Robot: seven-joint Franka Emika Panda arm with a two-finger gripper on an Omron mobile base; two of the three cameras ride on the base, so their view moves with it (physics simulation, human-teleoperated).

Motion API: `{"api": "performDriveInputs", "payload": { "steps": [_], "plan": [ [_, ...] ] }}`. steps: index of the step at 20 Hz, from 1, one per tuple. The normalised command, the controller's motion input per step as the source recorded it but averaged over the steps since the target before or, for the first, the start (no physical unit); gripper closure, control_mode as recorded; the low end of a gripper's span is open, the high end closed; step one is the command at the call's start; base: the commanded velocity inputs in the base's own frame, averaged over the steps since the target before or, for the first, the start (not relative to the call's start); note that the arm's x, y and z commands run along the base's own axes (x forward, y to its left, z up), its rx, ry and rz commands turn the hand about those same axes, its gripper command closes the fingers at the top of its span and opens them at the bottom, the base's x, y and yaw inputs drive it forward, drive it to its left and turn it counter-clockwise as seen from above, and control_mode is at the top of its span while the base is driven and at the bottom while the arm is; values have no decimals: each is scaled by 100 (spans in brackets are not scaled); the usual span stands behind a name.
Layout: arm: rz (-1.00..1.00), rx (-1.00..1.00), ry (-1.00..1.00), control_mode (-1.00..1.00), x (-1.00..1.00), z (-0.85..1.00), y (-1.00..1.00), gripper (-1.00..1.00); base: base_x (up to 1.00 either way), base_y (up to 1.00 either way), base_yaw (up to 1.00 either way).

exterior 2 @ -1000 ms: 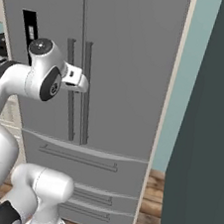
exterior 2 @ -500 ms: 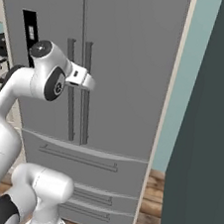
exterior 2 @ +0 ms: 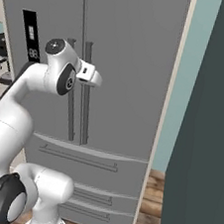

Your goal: Open the fridge, grab two sodas, and place both sodas inside the bowl with ice on the dining counter.

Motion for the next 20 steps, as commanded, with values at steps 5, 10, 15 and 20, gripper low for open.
{"api": "performDriveInputs", "payload": {
  "steps": [5, 10, 15, 20],
  "plan": [
    [8, 0, -1, -100, 34, -15, 2, -100, 0, 0, 0],
    [6, 2, -3, -100, 45, -13, 1, -100, 0, 0, 0],
    [2, 2, -1, -100, 43, -11, 15, -100, 0, 0, 0],
    [1, 2, -1, -100, 42, -14, 14, -100, 0, 0, 0]
  ]
}}
